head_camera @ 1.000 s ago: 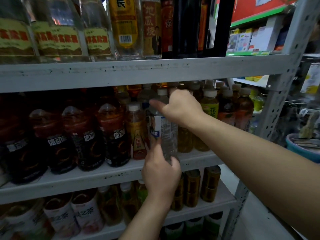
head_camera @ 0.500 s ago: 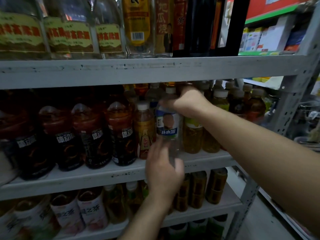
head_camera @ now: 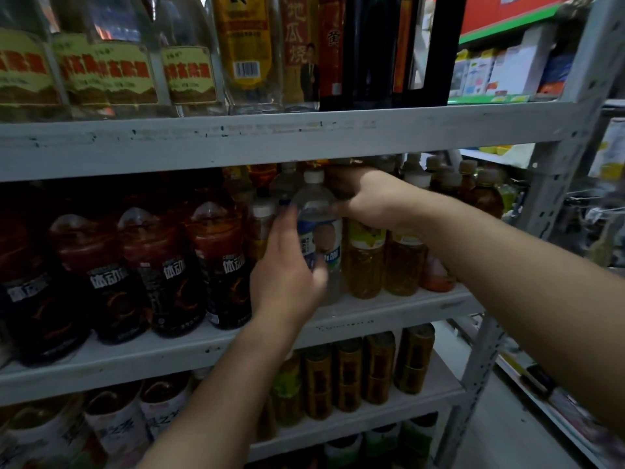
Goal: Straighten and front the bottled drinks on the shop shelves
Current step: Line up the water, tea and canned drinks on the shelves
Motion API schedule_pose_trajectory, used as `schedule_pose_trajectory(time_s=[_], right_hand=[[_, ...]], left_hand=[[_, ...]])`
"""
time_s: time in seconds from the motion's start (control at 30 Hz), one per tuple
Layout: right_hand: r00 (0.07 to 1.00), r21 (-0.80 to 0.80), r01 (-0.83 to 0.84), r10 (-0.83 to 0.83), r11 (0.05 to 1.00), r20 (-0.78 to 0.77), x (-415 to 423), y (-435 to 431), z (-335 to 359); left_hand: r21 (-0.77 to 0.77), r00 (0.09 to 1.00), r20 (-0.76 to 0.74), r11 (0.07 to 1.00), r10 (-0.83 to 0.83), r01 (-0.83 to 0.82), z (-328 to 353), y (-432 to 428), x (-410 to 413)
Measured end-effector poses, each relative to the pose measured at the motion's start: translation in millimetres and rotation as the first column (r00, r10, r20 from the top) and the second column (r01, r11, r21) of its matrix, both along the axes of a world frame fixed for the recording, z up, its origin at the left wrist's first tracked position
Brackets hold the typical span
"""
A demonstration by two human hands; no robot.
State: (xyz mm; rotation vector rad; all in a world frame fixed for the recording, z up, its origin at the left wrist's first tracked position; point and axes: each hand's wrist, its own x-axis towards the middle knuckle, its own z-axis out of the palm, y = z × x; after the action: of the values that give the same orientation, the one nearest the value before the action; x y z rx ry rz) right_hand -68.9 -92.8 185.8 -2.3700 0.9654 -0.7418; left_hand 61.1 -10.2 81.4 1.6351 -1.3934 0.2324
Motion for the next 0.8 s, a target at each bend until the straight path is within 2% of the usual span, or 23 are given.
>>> schedule_pose_trajectory(time_s=[0.1, 0.17, 0.2, 0.27, 0.33, 0.4, 0.63, 0.8], right_hand=[[0.97, -0.048, -0.037, 0.047, 0.998, 0.24, -29, 6, -16], [0.952, -0.164, 0.095, -0.042, 0.982, 0.302, -46, 1, -23], [0.944, -0.199, 0.179, -0.111, 0.963, 0.312, -50, -4, -25], [0.92, -0.13, 0.278, -0.225, 0.952, 0.32, -51, -14, -24], [0.925, 0.018, 0.242, -0.236, 0.97, 0.299, -46, -20, -24], [0.946, 0.085, 0.191, -0.206, 0.978, 0.249, -40, -24, -23], [0.934, -0.015, 0.281, -0.27, 0.96, 0.235, -24, -28, -15], [0.933, 0.035, 0.218, -0.218, 0.975, 0.286, -29, -27, -18]], left_hand=[[0.016, 1.0, 0.026, 1.0, -0.009, 0.008, 25, -7, 0], [0.052, 1.0, 0.018, 0.998, -0.018, 0.017, 38, -12, 2], [0.092, 0.999, 0.0, 0.995, -0.034, 0.034, 43, -14, 2], [0.177, 0.998, -0.022, 0.983, -0.052, 0.055, 51, -17, 4], [0.181, 0.999, -0.007, 0.982, -0.049, 0.05, 53, -17, 5], [0.136, 0.999, 0.018, 0.99, -0.049, 0.046, 51, -16, 6], [0.027, 0.996, 0.09, 1.0, -0.009, 0.006, 42, -16, 10], [0.039, 0.993, 0.109, 0.998, -0.05, 0.046, 42, -15, 15]])
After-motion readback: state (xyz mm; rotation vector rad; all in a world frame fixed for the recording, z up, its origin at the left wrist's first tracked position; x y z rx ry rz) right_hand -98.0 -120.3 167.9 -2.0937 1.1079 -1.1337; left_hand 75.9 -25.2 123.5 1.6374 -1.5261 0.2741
